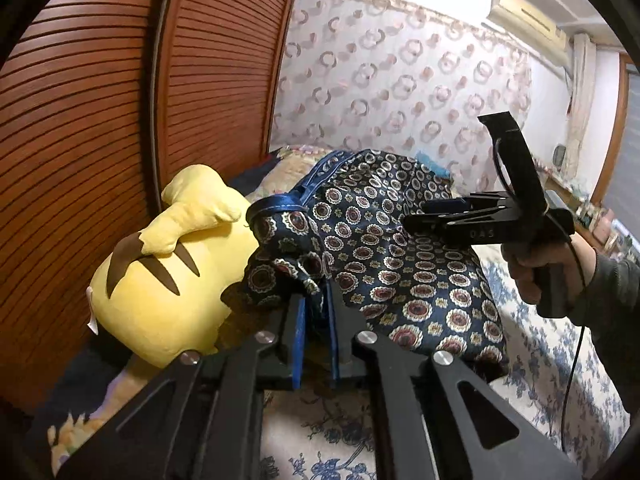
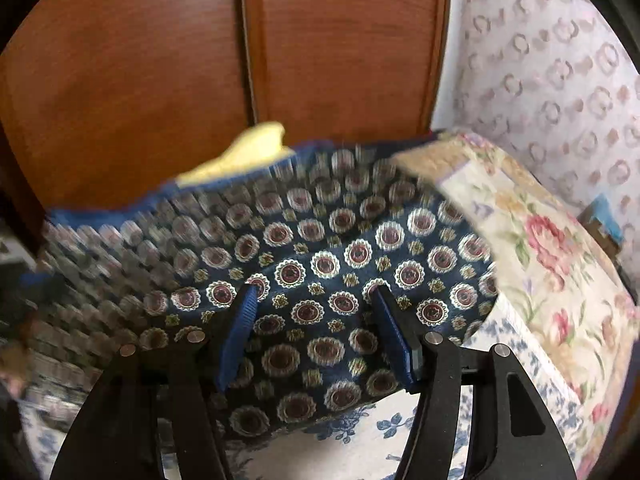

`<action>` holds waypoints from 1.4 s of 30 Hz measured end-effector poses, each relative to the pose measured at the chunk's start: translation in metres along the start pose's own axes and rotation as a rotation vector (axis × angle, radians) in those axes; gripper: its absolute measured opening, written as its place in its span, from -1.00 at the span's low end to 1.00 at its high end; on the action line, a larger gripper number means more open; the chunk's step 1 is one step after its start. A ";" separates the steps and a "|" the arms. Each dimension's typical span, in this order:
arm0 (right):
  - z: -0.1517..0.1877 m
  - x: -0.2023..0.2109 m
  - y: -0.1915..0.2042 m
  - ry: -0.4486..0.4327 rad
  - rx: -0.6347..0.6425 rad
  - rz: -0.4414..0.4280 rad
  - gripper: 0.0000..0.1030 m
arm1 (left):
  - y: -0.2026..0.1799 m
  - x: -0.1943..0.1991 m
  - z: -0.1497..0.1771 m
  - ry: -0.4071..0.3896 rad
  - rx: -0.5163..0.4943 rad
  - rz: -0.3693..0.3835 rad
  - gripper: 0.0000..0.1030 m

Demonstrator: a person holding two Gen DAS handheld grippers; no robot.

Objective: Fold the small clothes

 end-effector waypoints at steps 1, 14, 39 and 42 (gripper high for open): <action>0.001 0.001 0.000 -0.015 -0.007 0.009 0.20 | -0.001 0.001 0.000 0.005 -0.011 -0.012 -0.75; 0.041 0.105 -0.015 -0.125 -0.163 0.143 0.19 | -0.041 0.035 0.000 -0.024 -0.149 0.008 0.03; 0.226 0.313 -0.051 -0.221 -0.513 0.537 0.65 | -0.195 0.046 0.036 0.015 -0.310 0.198 0.07; 0.239 0.335 -0.052 -0.241 -0.549 0.582 0.65 | -0.212 0.051 0.036 0.003 -0.324 0.215 0.07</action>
Point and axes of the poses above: each gripper's, at about its wrist camera, not at the fingertips, and x roughly against the way its jaws point, y to its left, z to its underside, the point moved 7 cm from there along -x, roughly the way its jaws point, and after that the axes turned 13 degrees about z, right-handed, at the moved point
